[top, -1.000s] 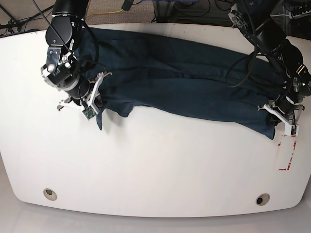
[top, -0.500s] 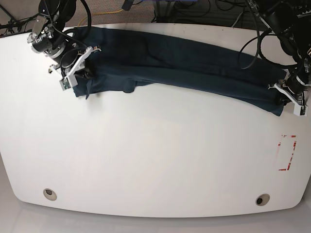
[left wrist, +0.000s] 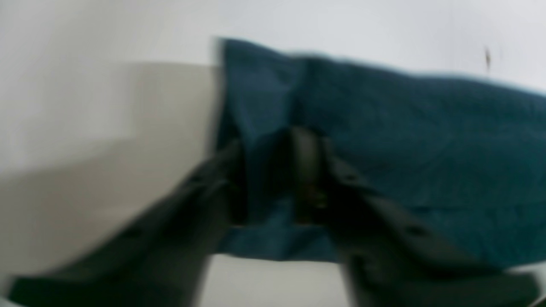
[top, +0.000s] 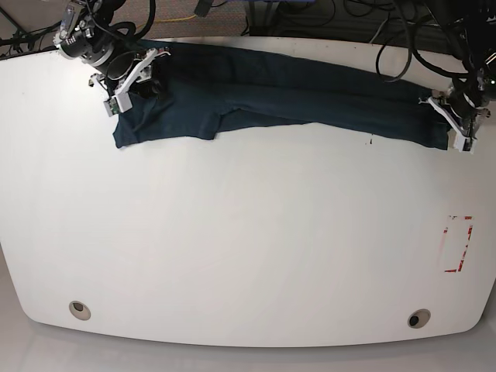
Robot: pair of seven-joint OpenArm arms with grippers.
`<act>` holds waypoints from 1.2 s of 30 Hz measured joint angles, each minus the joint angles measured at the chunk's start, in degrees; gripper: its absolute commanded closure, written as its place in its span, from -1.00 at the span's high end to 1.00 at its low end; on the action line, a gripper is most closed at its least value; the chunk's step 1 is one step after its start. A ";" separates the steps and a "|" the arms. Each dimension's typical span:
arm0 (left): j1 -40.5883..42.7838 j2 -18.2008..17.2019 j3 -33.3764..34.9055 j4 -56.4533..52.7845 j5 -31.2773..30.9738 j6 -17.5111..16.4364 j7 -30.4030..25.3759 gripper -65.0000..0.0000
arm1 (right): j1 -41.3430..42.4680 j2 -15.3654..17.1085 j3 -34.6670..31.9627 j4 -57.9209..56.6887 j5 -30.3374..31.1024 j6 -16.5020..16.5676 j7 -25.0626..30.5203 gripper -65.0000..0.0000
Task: Fold the T-shirt properly
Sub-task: 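Lay the folded strip down and regrasp its ends with both grippers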
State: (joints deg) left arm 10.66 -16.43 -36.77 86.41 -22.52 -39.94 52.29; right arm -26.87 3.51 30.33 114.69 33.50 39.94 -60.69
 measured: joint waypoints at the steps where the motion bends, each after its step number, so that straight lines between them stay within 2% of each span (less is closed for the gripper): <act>1: 0.17 0.17 0.20 0.00 -0.07 -0.02 0.02 -0.01 | -0.22 -0.17 1.09 0.00 0.61 -0.02 0.04 0.13; 4: 0.15 -0.04 -0.11 0.00 0.00 0.00 0.02 0.00 | -0.28 -1.03 5.05 0.02 1.79 -0.11 0.20 0.17; 8: 0.46 -0.07 -0.35 2.51 -0.37 0.02 0.59 -0.02 | -0.42 -1.60 9.92 0.04 7.50 -0.07 -0.37 0.17; 10: 0.87 -0.07 -1.11 6.19 -3.19 0.09 0.66 -0.06 | -0.42 -1.20 10.99 0.04 10.40 -0.07 -0.22 0.17; 14: 1.66 -0.17 -1.70 11.10 -7.41 0.00 -0.17 -0.14 | 1.62 0.79 10.95 0.00 13.44 -0.07 -0.46 0.17; 20: 1.55 0.52 4.02 10.08 -5.29 0.00 -0.09 -0.25 | 5.90 0.94 6.32 -1.77 14.99 -0.02 0.24 0.17; 25: 1.18 4.70 4.31 4.70 3.48 -0.07 0.11 -0.25 | 6.01 1.22 2.03 -7.93 14.19 -0.07 -0.17 0.16; 28: -0.09 4.90 2.34 2.05 3.72 -0.22 -1.18 -0.25 | 6.88 1.11 1.01 -12.59 12.74 -0.04 -0.20 0.16; 32: 0.11 4.79 -2.75 -0.35 3.41 -0.24 -2.54 -0.25 | 8.72 1.14 0.92 -17.31 4.90 -0.11 1.07 0.16; 36: 0.76 4.63 -5.68 -1.92 2.32 -0.52 -3.28 -0.25 | 12.22 1.44 1.20 -20.98 0.61 1.51 3.26 0.16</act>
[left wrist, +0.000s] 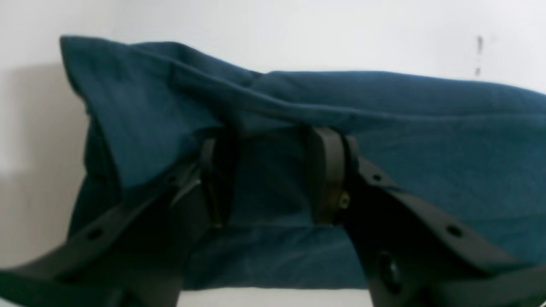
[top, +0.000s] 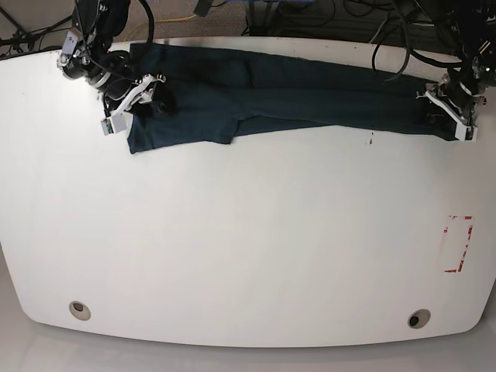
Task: Fold the T-shirt properly
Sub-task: 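Lay the folded strip down and regrasp its ends with both grippers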
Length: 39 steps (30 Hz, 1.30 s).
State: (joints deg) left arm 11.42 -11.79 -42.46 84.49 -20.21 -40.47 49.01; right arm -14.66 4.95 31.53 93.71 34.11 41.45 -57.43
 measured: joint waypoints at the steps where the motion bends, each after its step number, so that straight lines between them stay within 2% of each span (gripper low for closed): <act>1: -0.07 0.00 -0.07 -0.17 0.02 -0.07 0.04 -0.24 | 0.92 0.13 -0.20 -0.57 -1.03 0.02 0.39 0.16; 3: -0.44 0.02 -0.22 -0.42 0.02 -0.11 0.02 -0.24 | 2.75 0.39 -0.57 -1.97 -3.43 -0.26 2.19 0.16; 6: -0.96 0.61 -0.39 -0.39 0.00 -0.09 0.31 -0.23 | 4.11 1.25 -0.46 -4.35 -3.61 0.22 4.28 0.16; 8: -1.95 1.62 -0.70 -0.46 -1.31 0.15 1.07 -0.13 | 5.73 1.92 -0.37 -6.21 -3.69 0.44 4.61 0.16; 11: -3.74 2.10 -0.92 -0.04 -6.88 0.09 7.85 0.07 | 9.05 2.58 -0.42 -8.04 -6.99 -0.68 4.70 0.16; 14: -5.60 2.86 -5.66 1.51 -10.38 0.20 16.50 0.26 | 10.03 2.67 -0.42 -8.28 -8.37 -0.70 4.63 0.16; 17: -5.86 2.47 -10.82 4.35 -12.96 0.44 23.06 0.35 | 10.16 2.67 -0.42 -8.26 -8.70 -0.70 4.63 0.16; 20: -5.84 1.95 -13.00 6.95 -14.71 0.57 26.01 0.35 | 10.36 2.75 -1.42 -8.26 -8.92 -0.74 4.66 0.16; 25: -6.27 1.42 -13.73 8.59 -15.39 0.52 24.79 0.35 | 10.80 3.15 -3.89 -8.15 -9.92 -0.94 4.74 0.16; 29: -6.01 -0.44 -13.88 6.86 -11.98 0.55 21.62 0.35 | 10.80 2.97 -3.89 -8.17 -9.77 -0.94 4.79 0.16; 33: -6.27 -0.02 -13.57 2.67 -10.45 0.52 21.03 0.35 | 10.80 2.97 -3.93 -8.17 -9.73 -0.94 4.76 0.16; 39: -7.52 -0.59 -11.72 -0.81 -6.58 0.55 15.41 0.34 | 10.75 2.99 -4.00 -8.17 -9.73 -0.96 4.76 0.16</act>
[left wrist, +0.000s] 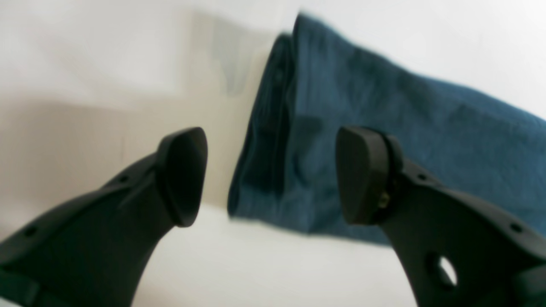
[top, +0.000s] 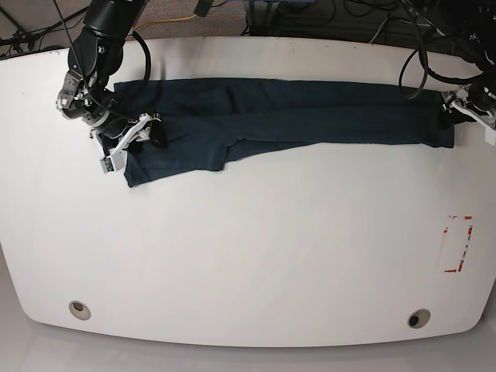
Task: Fold the T-shirt properly
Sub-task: 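Lay the folded strip down and regrasp its ends with both grippers, then fold the strip end with the left gripper toward the right gripper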
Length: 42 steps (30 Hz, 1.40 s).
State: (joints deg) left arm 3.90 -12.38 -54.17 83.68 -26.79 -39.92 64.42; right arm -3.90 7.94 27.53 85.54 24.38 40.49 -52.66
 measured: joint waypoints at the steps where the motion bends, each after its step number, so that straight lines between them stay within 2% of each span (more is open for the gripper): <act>1: -0.09 -0.22 0.98 -0.68 0.00 0.00 -0.20 0.34 | -0.04 0.00 0.00 0.00 0.00 0.02 0.02 0.16; 7: 0.20 -0.39 4.61 -3.32 -0.22 0.00 -1.88 0.29 | -0.13 -0.02 0.11 0.00 0.02 0.00 0.20 0.16; 9: 0.07 -0.70 6.47 -3.43 -0.17 0.00 -2.23 0.04 | -0.11 0.00 0.11 0.00 -0.02 0.02 0.17 0.16; 13: 0.13 -0.09 7.37 -3.54 -0.39 -0.02 -2.38 -0.78 | -0.11 -0.04 0.63 0.00 0.00 0.02 0.17 0.16; 15: 0.74 -0.04 7.37 -3.56 -0.81 0.00 -2.56 -0.94 | -0.09 -0.35 2.01 -0.13 0.07 0.07 0.00 0.16; 20: 1.33 1.03 7.37 -0.94 -0.04 0.02 -1.86 -0.93 | -0.28 -0.35 2.80 -0.13 0.44 0.09 -0.04 0.16; 26: 7.08 5.77 8.33 18.51 0.48 0.11 -0.87 -0.92 | -0.26 -0.35 2.86 -0.11 0.17 0.07 -0.02 0.16; 32: 10.40 7.89 21.18 29.46 -0.83 -0.15 -1.51 -0.92 | -0.24 -0.31 2.80 -0.13 0.31 0.07 -0.02 0.16; 36: 10.73 8.79 28.83 29.83 0.07 -0.15 -0.90 -0.92 | -0.22 -0.33 2.75 -0.11 0.13 0.07 -0.02 0.16; 42: 9.79 13.16 37.57 29.68 0.42 -0.02 -0.70 -0.91 | -0.26 -0.31 2.75 -0.11 0.02 0.07 0.00 0.16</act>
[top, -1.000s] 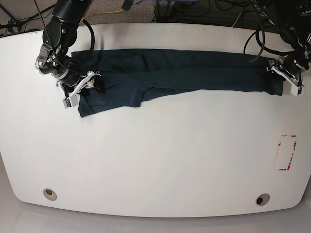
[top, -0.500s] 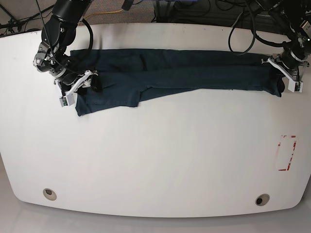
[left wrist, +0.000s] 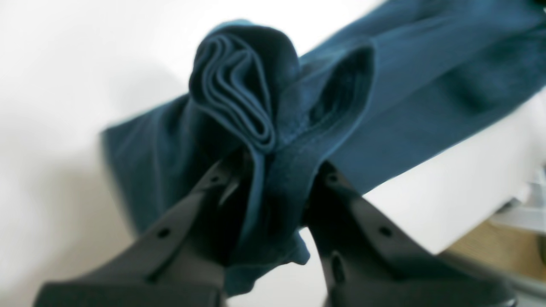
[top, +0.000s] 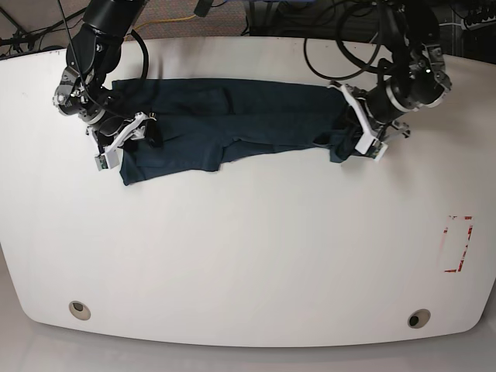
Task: Fold the T-shirt properly
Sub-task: 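Fold the strip end with the left gripper toward the right gripper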
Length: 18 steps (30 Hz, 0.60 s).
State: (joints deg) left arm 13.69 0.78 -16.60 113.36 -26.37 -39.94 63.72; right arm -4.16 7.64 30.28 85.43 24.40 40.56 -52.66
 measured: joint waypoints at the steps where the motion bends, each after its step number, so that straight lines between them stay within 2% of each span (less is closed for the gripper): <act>1: -0.87 0.63 1.46 -0.15 0.07 0.00 0.04 -0.91 | 0.00 0.00 0.00 0.00 0.02 0.00 0.02 0.16; 9: -3.54 3.69 7.63 -1.57 0.68 0.02 0.11 -0.91 | -0.02 0.00 0.04 0.00 0.02 0.00 0.02 0.16; 14: -4.17 3.96 10.03 -1.57 -0.15 0.02 -0.37 -0.88 | -0.02 0.00 0.04 0.00 0.04 0.00 0.02 0.16; 15: -4.15 3.78 10.40 -1.57 -0.15 0.02 -0.33 -0.82 | -0.02 0.00 0.04 0.00 0.02 -0.02 0.02 0.16; 18: -4.00 3.78 11.19 -1.57 0.24 0.02 -0.26 -0.44 | -0.02 0.00 0.04 0.00 0.02 0.00 0.04 0.16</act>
State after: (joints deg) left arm 9.69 4.56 -5.41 111.79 -26.13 -39.92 63.46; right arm -4.19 7.64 30.33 85.43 24.43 40.56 -52.62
